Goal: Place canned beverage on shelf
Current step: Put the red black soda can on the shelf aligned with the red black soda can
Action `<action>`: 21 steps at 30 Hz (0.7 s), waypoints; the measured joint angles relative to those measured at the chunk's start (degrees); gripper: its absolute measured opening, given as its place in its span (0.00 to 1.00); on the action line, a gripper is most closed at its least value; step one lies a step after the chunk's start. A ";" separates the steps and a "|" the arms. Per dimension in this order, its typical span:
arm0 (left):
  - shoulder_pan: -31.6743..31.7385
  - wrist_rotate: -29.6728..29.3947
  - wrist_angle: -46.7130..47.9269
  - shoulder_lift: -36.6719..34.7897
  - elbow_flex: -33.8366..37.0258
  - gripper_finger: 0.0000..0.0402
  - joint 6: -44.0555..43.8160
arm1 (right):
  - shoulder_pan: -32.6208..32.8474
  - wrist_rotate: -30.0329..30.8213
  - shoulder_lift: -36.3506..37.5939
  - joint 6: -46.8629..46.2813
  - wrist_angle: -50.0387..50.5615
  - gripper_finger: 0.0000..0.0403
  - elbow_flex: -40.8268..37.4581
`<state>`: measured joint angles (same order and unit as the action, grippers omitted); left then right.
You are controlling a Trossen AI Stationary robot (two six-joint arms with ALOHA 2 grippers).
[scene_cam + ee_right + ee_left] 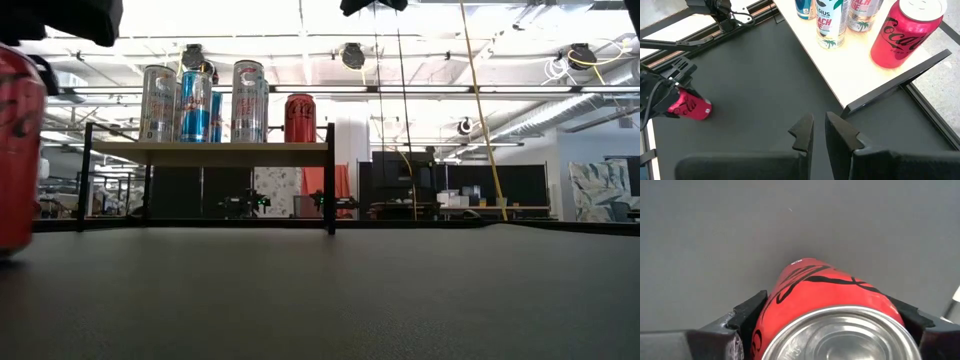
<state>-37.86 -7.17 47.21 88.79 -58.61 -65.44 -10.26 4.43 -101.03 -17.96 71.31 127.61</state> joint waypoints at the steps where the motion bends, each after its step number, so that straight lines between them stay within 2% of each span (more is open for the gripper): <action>1: 0.08 -0.48 0.14 -0.02 0.02 0.72 0.46 | 0.00 0.00 0.00 0.00 0.00 0.08 0.00; 6: 1.22 0.08 0.14 -0.35 0.13 0.72 3.20 | 0.02 0.00 0.00 0.00 0.00 0.08 0.00; 13: 1.15 -0.38 0.25 -0.37 0.14 0.77 3.13 | 0.01 0.00 0.00 0.00 0.00 0.08 0.00; 21: 1.63 -3.29 -0.17 -0.41 0.15 0.71 3.77 | 0.00 0.00 0.00 0.00 0.00 0.08 0.00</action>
<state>-36.24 -10.46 47.04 88.38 -58.46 -61.67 -10.26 4.43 -101.03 -17.96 71.31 127.61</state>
